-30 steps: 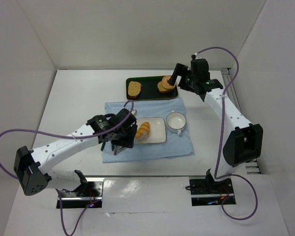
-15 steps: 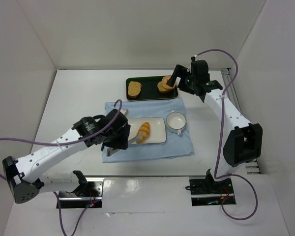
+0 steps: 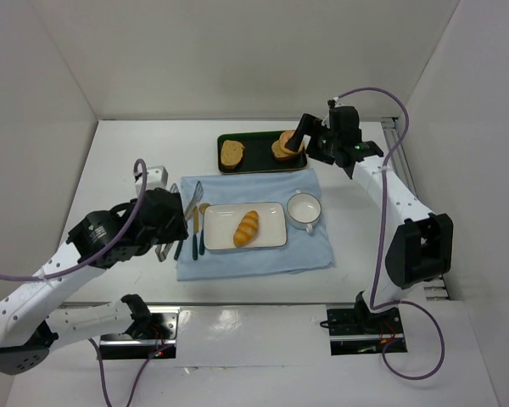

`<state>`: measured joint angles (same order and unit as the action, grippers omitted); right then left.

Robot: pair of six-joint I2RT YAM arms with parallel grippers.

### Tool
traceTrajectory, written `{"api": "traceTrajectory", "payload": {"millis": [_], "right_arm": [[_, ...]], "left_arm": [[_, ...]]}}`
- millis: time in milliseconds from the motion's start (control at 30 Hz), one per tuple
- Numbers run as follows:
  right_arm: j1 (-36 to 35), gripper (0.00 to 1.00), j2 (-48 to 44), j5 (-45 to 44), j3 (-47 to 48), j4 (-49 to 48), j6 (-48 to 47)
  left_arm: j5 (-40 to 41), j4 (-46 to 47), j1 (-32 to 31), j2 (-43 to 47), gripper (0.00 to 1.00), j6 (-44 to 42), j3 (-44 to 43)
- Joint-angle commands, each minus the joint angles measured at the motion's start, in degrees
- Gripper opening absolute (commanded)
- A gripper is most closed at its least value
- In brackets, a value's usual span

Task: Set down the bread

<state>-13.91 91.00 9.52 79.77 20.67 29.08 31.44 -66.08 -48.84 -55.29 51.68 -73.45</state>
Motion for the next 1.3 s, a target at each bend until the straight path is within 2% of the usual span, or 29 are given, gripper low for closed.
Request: {"api": "traceTrajectory", "payload": {"millis": [0, 133, 300, 567, 800, 1267], "right_arm": [[0.5, 1.0, -3.5, 1.5, -2.2, -1.7, 0.6], [0.5, 1.0, -5.8, 2.1, -4.0, -1.1, 0.6], [0.5, 1.0, -8.1, 2.1, -5.1, -0.5, 0.6], [0.5, 1.0, -10.2, 2.1, -5.6, 1.2, 0.6], [0.5, 1.0, -10.8, 2.1, -6.1, 1.7, 0.6], [2.0, 1.0, -10.8, 3.1, -6.1, 0.7, 1.2]], "left_arm": [[8.5, -0.8, 3.1, -2.1, 0.67, 2.2, 3.3], [6.3, 5.3, 9.7, -3.4, 0.69, -1.6, 7.7], [-1.5, 16.5, 18.9, -3.9, 0.69, -9.6, 12.9], [-13.1, 28.5, 34.1, -8.3, 0.69, -19.3, 17.8], [-18.6, 33.1, 40.8, -14.6, 0.69, -23.1, 19.4], [-18.6, 37.0, 44.4, -27.5, 0.67, -26.2, 21.7]]}}
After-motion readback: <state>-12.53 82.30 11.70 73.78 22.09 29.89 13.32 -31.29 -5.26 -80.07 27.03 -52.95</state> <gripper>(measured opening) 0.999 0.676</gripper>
